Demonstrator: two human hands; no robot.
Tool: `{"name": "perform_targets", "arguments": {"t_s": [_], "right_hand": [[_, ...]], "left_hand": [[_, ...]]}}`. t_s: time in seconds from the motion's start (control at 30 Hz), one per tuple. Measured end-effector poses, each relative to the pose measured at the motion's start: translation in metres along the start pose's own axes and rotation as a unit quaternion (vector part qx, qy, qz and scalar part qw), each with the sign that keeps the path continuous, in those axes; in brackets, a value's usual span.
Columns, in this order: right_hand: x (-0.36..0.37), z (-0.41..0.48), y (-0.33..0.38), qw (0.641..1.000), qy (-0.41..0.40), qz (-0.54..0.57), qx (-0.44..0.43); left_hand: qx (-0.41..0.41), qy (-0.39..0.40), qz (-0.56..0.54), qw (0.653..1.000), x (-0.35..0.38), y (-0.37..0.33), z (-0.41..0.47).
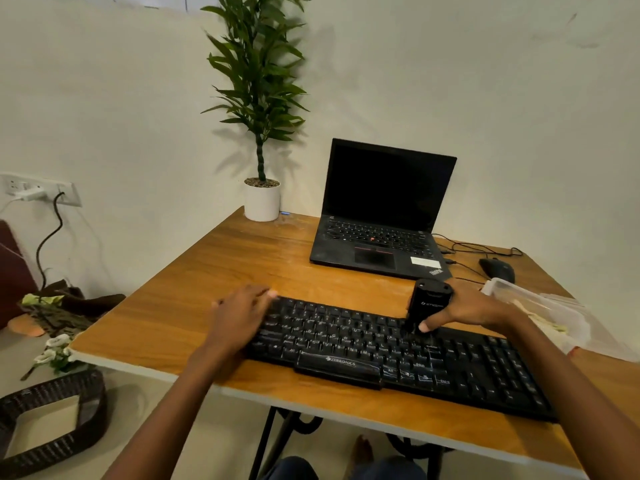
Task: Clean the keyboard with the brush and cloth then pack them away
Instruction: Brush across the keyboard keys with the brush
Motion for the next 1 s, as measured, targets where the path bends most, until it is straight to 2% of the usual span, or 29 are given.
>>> {"name": "perform_targets", "arguments": {"t_s": [0.07, 0.23, 0.4, 0.63, 0.83, 1.0], "right_hand": [[0.004, 0.005, 0.012, 0.999, -0.02, 0.028, -0.014], [0.027, 0.034, 0.064, 0.997, -0.022, 0.049, -0.055], [0.052, 0.069, 0.116, 0.992, -0.026, 0.081, -0.093], [0.076, 0.099, 0.171, 0.985, -0.032, 0.108, -0.128], [0.069, 0.102, 0.167, 0.981, -0.077, 0.14, -0.114], [0.058, 0.09, 0.139, 0.991, -0.033, 0.08, -0.1]], "left_hand": [[-0.034, -0.039, -0.045, 0.998, -0.009, 0.027, -0.001], [-0.025, -0.028, -0.075, 0.996, 0.001, 0.039, 0.003], [-0.017, -0.064, -0.051, 0.997, -0.006, 0.029, -0.002], [-0.018, -0.066, -0.052, 0.996, -0.005, 0.028, -0.002], [-0.019, -0.063, -0.04, 0.997, -0.004, 0.025, -0.002], [-0.027, -0.067, -0.043, 0.996, -0.003, 0.027, -0.001]]}}
Point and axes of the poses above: each hand's wrist, its own z-axis towards the middle knuckle, its own x-axis out of the palm, y = z × x, the point moved 8 cm from there along z, towards the middle knuckle, and after that the axes turned 15 degrees about -z, right-handed, at the moved point
